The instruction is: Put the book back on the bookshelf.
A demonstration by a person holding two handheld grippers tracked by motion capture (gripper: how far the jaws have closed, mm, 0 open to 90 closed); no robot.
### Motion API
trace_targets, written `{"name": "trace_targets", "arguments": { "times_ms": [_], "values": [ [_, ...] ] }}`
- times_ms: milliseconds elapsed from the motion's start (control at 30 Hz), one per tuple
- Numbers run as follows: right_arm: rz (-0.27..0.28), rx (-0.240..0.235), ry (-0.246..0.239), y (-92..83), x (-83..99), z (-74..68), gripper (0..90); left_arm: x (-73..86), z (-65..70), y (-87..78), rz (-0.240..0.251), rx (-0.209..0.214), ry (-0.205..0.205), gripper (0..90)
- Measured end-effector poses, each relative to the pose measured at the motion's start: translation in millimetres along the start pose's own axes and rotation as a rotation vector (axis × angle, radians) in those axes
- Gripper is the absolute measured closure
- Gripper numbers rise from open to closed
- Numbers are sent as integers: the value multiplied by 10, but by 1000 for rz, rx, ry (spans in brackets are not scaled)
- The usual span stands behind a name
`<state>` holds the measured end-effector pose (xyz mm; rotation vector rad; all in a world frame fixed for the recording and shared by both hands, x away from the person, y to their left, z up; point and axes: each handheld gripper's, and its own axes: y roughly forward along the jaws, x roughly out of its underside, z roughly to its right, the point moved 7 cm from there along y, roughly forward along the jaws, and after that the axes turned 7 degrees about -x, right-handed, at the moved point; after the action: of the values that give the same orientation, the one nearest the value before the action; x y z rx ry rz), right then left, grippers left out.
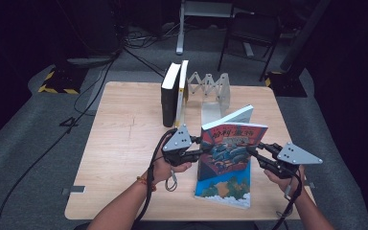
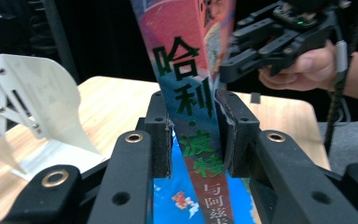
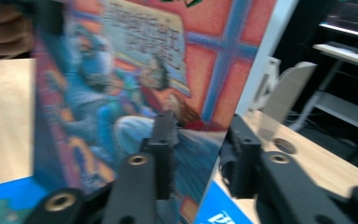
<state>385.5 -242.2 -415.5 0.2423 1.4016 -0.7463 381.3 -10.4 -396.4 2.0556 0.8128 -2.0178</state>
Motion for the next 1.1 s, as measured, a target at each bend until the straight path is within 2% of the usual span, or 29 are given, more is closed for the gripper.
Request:
{"name": "trace_targets", "arguments": {
  "times_ms": [33, 67, 200, 233, 300, 367, 400, 500, 567, 600, 667, 833, 933, 1100],
  "values": [
    [0, 11, 26, 6, 17, 49, 537, 7, 20, -1, 9, 7, -6, 688],
    [-7, 15, 40, 21, 28, 73, 502, 7, 20, -1, 9, 7, -6, 689],
    [-39, -1, 72, 99, 77, 106, 443, 34, 62, 14, 19, 31, -25, 686],
    [-46, -15, 75, 134, 91, 102, 429, 44, 65, 18, 17, 32, -26, 685],
    [-56, -34, 81, 184, 112, 74, 421, 123, 89, 67, -23, 16, -1, 672],
    [-68, -35, 74, 239, 129, 46, 404, 159, 95, 82, -16, 19, -23, 665],
    [-68, -32, 70, 247, 128, 42, 405, 166, 89, 85, -14, 31, -32, 665],
    [-59, -36, 82, 248, 126, 54, 427, 174, 100, 102, -17, 29, -26, 659],
    [-37, -50, 98, 217, 131, 69, 470, 192, 121, 145, -39, 22, -8, 653],
    [-37, -50, 98, 217, 131, 69, 470, 192, 121, 145, -39, 22, -8, 648],
    [-29, -51, 85, 182, 129, 64, 495, 243, 166, 244, -74, 14, 10, 636],
    [-26, -43, 70, 146, 131, 43, 505, 210, 208, 319, -55, 16, -7, 603],
    [-30, -43, 70, 130, 133, 37, 510, 142, 223, 359, -52, -10, -23, 574],
    [-19, -42, 70, 96, 114, 31, 520, -3, 222, 379, -23, -39, -28, 587]
  ]
}}
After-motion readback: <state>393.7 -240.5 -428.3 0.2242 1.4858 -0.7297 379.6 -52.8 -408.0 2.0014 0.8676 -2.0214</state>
